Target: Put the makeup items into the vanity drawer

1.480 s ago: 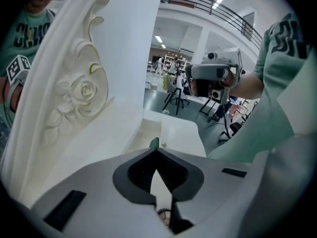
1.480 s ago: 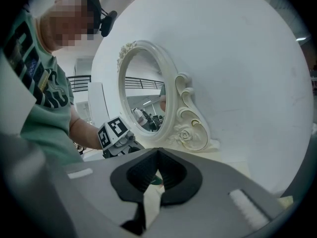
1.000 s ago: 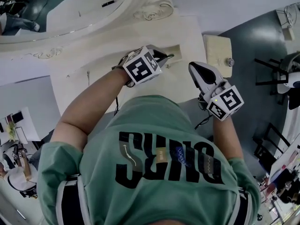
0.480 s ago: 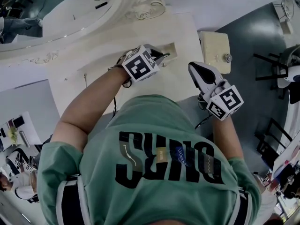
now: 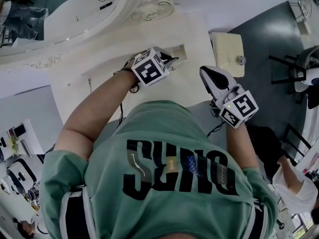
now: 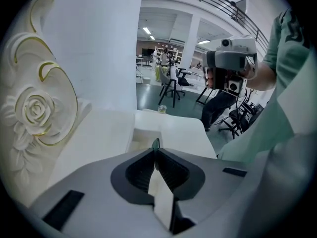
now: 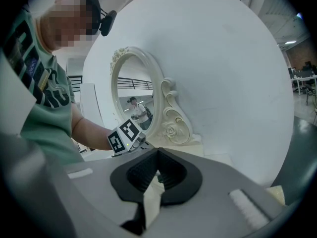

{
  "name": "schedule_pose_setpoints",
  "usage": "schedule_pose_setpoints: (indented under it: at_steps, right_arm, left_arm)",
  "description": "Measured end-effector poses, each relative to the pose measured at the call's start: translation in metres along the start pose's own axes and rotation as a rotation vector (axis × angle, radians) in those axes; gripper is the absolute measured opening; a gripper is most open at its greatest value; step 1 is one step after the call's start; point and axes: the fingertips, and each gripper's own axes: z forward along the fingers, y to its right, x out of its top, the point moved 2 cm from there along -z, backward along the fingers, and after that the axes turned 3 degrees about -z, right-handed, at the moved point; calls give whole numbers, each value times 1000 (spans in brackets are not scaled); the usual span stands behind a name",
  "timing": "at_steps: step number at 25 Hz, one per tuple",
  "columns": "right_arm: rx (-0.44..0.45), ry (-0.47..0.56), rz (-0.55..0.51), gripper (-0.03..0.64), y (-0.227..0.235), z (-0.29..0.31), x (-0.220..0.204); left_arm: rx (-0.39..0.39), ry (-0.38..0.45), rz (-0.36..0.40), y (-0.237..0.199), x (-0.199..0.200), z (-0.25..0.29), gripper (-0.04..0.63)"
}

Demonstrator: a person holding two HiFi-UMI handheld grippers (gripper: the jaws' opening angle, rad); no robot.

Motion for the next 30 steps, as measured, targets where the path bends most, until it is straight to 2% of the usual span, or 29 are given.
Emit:
schedule_pose_setpoints:
  at_steps: [5,12,19,23,26,30]
  right_arm:
    - [3,-1,2,9,0,3,0]
    - [11,1,0,9,-3,5,1]
    - [34,6,-11,9,-5,7,6]
    - [77,9,-35,9,-8,13,16]
    - [130,15,-64,9,-12,24,31]
    - [203,17,-107,9,-29,45,51]
  left_arm:
    - [-9,-9,1,-1,-3,1,64]
    - [2,7,-5,-1,-3,-5,66]
    - [38,71,-44,-3,3,-26,67]
    - [87,212,-133,-8,9,-66,67]
    - [128,374,-253,-12,6,-110,63]
    - [192,604,-409,-15,-19,-182,55]
